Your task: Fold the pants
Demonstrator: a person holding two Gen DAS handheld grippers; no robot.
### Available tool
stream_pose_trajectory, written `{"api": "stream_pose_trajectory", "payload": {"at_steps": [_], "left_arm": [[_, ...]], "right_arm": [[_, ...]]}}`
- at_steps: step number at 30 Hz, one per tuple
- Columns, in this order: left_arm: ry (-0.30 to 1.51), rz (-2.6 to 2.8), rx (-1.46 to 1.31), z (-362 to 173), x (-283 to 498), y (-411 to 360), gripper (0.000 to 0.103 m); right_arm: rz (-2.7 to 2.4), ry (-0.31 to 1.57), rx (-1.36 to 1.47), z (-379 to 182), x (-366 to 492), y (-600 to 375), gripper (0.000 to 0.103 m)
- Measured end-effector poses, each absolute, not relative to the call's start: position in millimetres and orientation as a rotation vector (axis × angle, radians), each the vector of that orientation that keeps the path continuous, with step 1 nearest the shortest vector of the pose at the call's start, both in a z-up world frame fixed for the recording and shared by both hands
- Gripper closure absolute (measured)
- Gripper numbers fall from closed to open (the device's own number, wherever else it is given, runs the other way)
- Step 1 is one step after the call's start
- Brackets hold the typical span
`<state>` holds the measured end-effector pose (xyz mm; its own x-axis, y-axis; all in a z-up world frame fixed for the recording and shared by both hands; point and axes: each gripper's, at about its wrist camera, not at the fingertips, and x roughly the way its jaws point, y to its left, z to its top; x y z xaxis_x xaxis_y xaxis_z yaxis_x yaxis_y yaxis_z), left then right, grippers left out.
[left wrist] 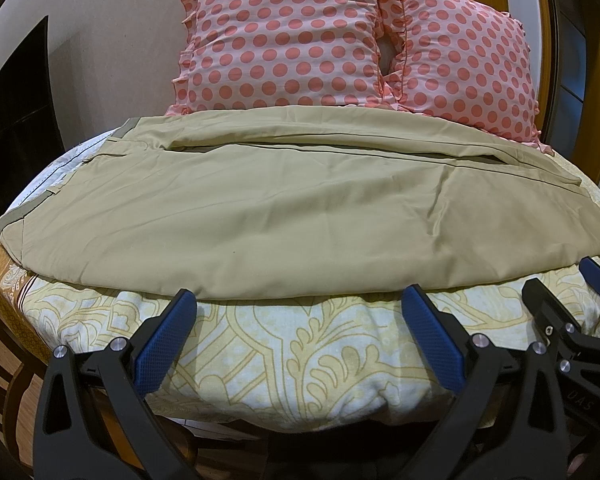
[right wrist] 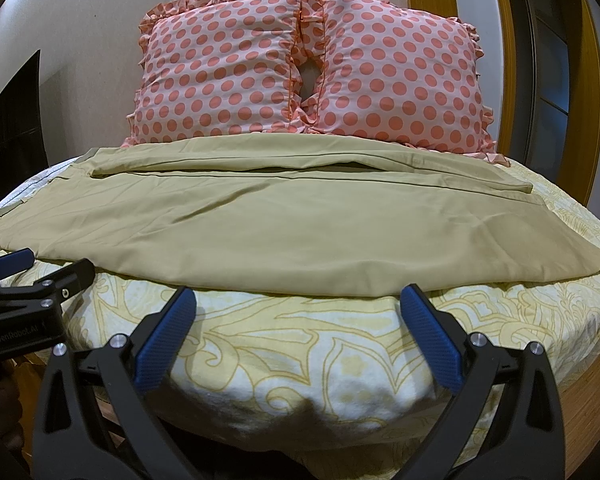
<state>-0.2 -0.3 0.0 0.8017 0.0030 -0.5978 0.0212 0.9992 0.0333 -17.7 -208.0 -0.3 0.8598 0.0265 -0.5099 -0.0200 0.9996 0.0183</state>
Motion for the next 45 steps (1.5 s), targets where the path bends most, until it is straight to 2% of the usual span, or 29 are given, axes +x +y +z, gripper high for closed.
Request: {"api": "stream_pose_trajectory", "payload": {"at_steps": [36,39,45], "left_arm": [[0.647,-0.02,0.038,1,0,0,0.001],[0.675,-0.073,0.003,13,3,2,0.001],[0.536,-0.056,0.018,59,8,3,0.001]], "right_arm": [[0.027,0.506,0.009,-1,-18,-206,0.002],[0.047,0.542,0.026,17,-19,-217,0.002],[-0.109,0.381,0.095,108,17,-294,0.002]]}}
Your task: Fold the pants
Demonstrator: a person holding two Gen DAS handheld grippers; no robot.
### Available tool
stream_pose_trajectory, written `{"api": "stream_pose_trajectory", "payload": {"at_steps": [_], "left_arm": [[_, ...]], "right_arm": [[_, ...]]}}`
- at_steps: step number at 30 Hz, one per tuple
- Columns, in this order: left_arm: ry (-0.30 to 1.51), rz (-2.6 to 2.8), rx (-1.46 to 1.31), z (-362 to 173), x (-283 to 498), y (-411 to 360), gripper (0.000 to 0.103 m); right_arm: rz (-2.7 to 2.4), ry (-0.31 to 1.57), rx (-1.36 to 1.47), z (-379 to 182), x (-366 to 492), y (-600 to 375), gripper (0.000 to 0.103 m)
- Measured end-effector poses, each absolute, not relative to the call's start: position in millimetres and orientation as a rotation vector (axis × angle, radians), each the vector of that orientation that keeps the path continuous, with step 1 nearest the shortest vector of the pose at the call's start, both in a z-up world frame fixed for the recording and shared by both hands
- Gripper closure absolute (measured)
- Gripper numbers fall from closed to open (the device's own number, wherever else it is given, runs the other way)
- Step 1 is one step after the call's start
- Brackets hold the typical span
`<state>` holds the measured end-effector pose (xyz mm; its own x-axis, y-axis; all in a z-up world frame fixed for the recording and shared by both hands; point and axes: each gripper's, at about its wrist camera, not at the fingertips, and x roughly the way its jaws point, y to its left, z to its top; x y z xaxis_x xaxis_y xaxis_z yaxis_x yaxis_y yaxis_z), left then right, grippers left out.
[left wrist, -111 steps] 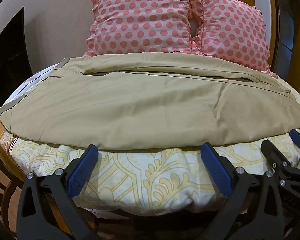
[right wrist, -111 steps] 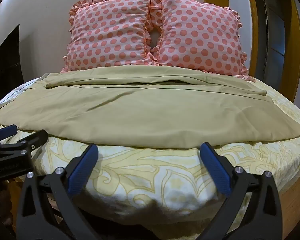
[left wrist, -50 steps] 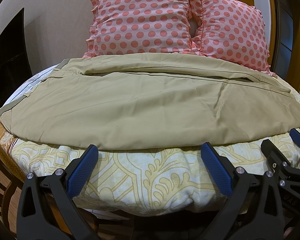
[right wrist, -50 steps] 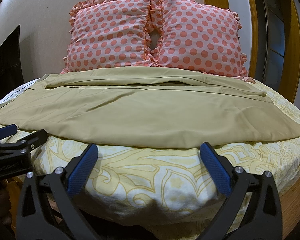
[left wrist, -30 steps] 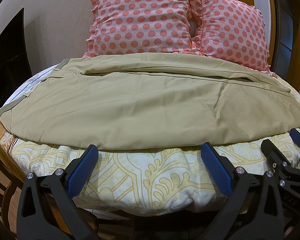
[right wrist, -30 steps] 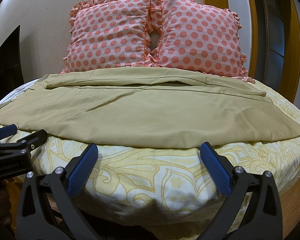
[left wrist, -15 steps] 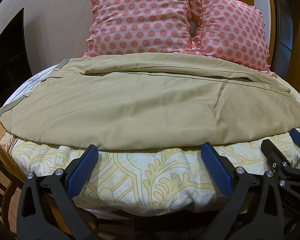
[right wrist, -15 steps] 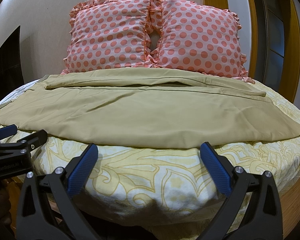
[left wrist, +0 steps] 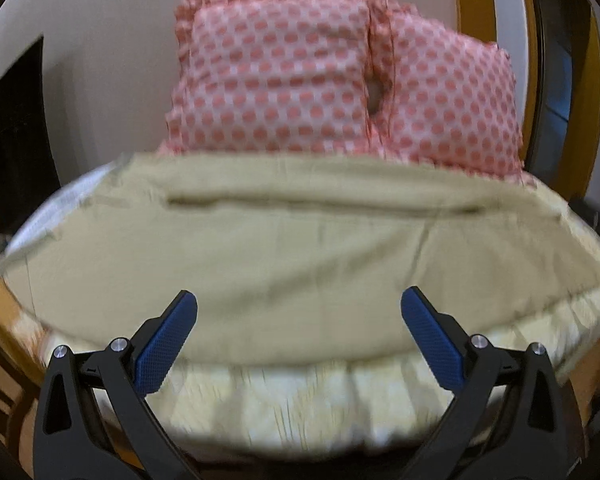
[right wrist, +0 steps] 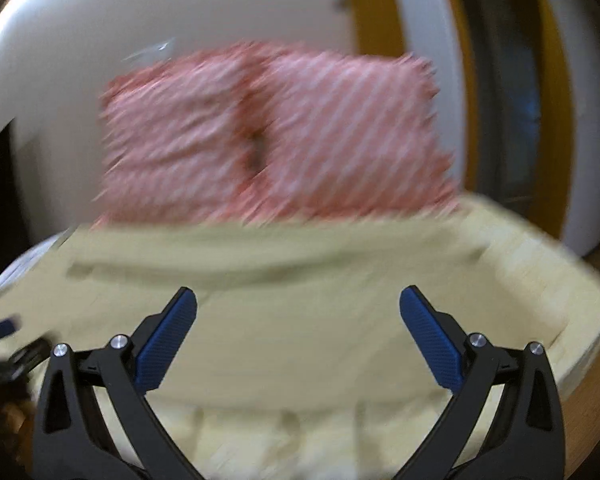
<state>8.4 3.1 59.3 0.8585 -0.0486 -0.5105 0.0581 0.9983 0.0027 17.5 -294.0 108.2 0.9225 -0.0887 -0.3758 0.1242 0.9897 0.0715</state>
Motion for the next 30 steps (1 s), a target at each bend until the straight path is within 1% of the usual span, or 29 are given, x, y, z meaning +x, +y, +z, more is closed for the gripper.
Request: {"api": "stream_pose_trajectory", "payload": {"at_steps": [2,4,5,6,7,9,11,12,16,18,20,25,26,27,28,29,30], "left_arm": [[0.502,-0.063,-0.003,75,23,2,0.001],[0.483,-0.073,-0.011,85,37,-1,0.001],[0.476,-0.074,-0.007,88,46,-2,0.001],[0.471,-0.069,0.0,91,57,-4,0.001],[0.471,-0.065,0.004,92,66,-4,0.001],[0.477,-0.062,0.0,92,82,-5,0.001],[0.484,-0.064,-0.013,90,92,-3,0.001],[0.494,-0.064,-0.02,88,100,-1,0.001],[0.531,-0.075,-0.042,79,115,3,0.001],[0.546,-0.083,-0.052,76,119,4,0.001],[0.559,-0.091,-0.054,72,123,3,0.001],[0.578,-0.1,-0.057,67,126,1,0.001],[0.578,-0.1,-0.059,67,126,2,0.001],[0.576,-0.098,-0.06,68,125,2,0.001],[0.574,-0.094,-0.058,68,125,2,0.001],[0.57,-0.091,-0.06,68,124,3,0.001],[0.565,-0.087,-0.066,69,122,5,0.001]], "right_arm": [[-0.198,0.385,0.106,129,58,-325,0.002],[-0.291,0.448,0.135,138,116,-358,0.003],[-0.334,0.502,0.158,138,149,-375,0.011],[-0.367,0.554,0.185,135,183,-391,0.024],[-0.386,0.604,0.208,129,208,-404,0.032],[-0.441,0.712,0.268,115,258,-431,0.05],[-0.476,0.811,0.36,91,309,-458,0.06],[-0.494,0.849,0.409,80,329,-470,0.062],[-0.562,0.917,0.563,50,357,-492,0.062],[-0.611,0.927,0.543,42,371,-489,0.06],[-0.646,0.954,0.505,33,384,-484,0.052],[-0.703,0.951,0.38,18,400,-473,0.052],[-0.704,0.944,0.362,16,401,-472,0.058],[-0.693,0.926,0.349,14,402,-471,0.072],[-0.675,0.914,0.34,12,402,-472,0.079],[-0.665,0.906,0.33,9,401,-473,0.09],[-0.639,0.897,0.347,7,399,-477,0.096]]}}
